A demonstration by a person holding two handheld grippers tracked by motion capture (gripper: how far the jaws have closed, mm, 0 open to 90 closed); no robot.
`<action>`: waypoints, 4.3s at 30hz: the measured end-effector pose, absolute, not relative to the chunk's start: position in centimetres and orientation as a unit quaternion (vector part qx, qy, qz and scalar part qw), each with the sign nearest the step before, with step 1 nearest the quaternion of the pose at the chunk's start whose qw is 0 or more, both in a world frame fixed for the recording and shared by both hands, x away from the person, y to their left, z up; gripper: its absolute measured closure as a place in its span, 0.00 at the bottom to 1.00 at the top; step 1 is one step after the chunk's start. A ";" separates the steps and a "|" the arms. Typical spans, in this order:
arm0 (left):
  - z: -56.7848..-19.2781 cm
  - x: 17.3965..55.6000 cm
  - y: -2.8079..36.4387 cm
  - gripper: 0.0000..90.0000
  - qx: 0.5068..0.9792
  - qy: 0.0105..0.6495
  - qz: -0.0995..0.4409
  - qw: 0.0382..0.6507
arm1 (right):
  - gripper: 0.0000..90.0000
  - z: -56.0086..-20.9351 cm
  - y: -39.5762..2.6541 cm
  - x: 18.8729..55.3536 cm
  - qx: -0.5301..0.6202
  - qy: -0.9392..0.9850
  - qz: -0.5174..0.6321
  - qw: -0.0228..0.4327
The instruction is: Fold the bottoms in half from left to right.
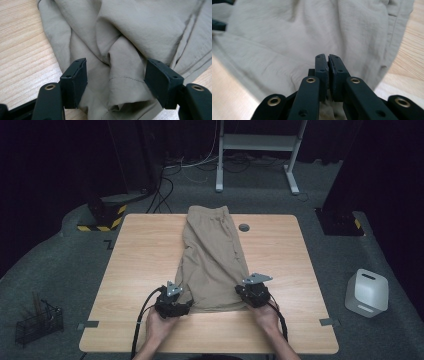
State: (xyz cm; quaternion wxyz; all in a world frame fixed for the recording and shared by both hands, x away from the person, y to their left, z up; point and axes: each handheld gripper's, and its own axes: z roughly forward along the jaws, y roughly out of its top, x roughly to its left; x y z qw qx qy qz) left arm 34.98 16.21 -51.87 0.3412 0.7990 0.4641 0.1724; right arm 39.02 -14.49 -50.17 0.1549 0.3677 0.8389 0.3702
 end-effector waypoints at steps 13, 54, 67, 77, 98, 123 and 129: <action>-50.8 34.0 16.9 0.37 0.785 0.467 0.175 0.367 | 0.92 -50.4 -17.4 33.5 0.342 0.839 0.395 0.153; -49.2 36.9 18.7 0.50 0.768 0.506 0.161 0.358 | 0.66 -49.5 -16.0 39.7 0.435 0.792 0.379 0.200; -50.6 41.8 18.1 0.99 0.785 0.504 0.151 0.328 | 0.99 -50.5 -15.2 42.2 0.431 0.810 0.354 0.181; -49.4 38.1 18.9 0.95 0.793 0.488 0.158 0.328 | 0.93 -50.4 -16.5 40.1 0.408 0.826 0.348 0.173; -50.9 40.3 18.4 0.99 0.786 0.497 0.136 0.341 | 1.00 -50.6 -15.0 41.7 0.422 0.820 0.351 0.163; -50.9 39.9 19.1 0.82 0.761 0.512 0.141 0.372 | 0.94 -50.9 -13.9 42.9 0.440 0.807 0.376 0.120; -50.7 39.6 19.3 0.94 0.771 0.504 0.153 0.357 | 1.00 -49.6 -15.0 42.8 0.443 0.796 0.371 0.178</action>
